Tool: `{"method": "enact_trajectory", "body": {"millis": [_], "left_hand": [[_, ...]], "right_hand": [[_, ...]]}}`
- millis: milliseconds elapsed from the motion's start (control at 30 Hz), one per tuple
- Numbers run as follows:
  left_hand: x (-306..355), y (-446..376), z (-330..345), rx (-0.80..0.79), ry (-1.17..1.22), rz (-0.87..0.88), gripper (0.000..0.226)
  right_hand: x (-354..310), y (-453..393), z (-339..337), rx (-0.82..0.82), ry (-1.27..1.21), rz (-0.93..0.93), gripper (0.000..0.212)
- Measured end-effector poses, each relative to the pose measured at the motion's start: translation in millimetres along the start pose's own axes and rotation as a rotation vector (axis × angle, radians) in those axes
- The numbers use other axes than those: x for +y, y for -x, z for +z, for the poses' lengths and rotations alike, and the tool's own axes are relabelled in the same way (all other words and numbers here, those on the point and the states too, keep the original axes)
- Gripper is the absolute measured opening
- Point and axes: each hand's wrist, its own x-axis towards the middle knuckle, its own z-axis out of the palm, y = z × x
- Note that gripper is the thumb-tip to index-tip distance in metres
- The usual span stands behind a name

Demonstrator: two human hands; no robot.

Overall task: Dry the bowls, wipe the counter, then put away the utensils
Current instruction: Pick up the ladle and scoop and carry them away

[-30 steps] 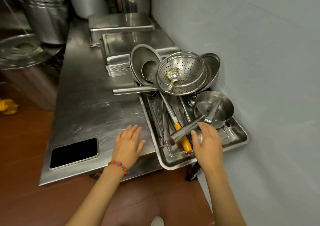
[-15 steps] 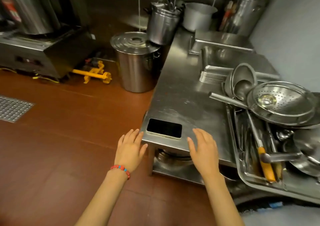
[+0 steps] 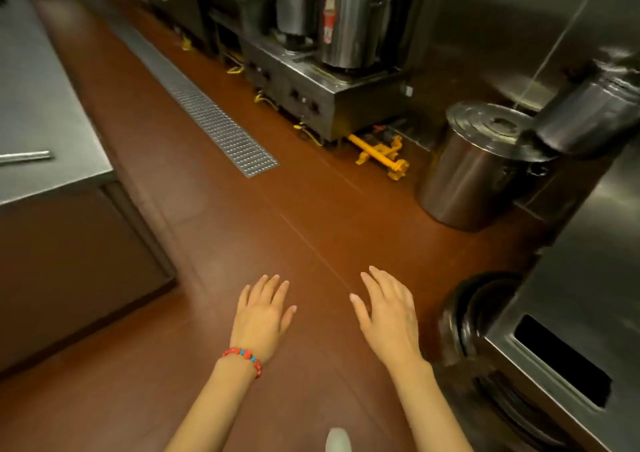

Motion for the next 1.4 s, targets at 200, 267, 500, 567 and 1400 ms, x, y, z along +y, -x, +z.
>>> {"method": "enact_trajectory", "body": {"millis": [200, 267, 500, 567, 1400], "left_hand": [[-99.3, 19.4, -25.2, 0.103, 0.035, -0.315, 0.052], [-130.4, 23.5, -32.7, 0.139, 0.039, -0.417, 0.052], [-224.2, 14.8, -59.1, 0.222, -0.006, -0.697, 0.053], [-244.6, 12.0, -68.9, 0.26, -0.022, -0.762, 0.053], [-627.3, 20.0, -152.8, 0.303, -0.043, -1.041, 0.053]], "right_hand": [[-103.6, -61.5, 46.1, -0.111, 0.02, -0.311, 0.049], [-137.7, -81.7, 59.5, -0.138, 0.01, -0.409, 0.05], [-245.4, -152.1, 96.3, -0.178, -0.067, -0.712, 0.049], [-272.5, -170.5, 102.8, -0.184, -0.096, -0.777, 0.048], [-671.6, -285.6, 254.7, -0.34, -0.058, -0.97, 0.048]]}}
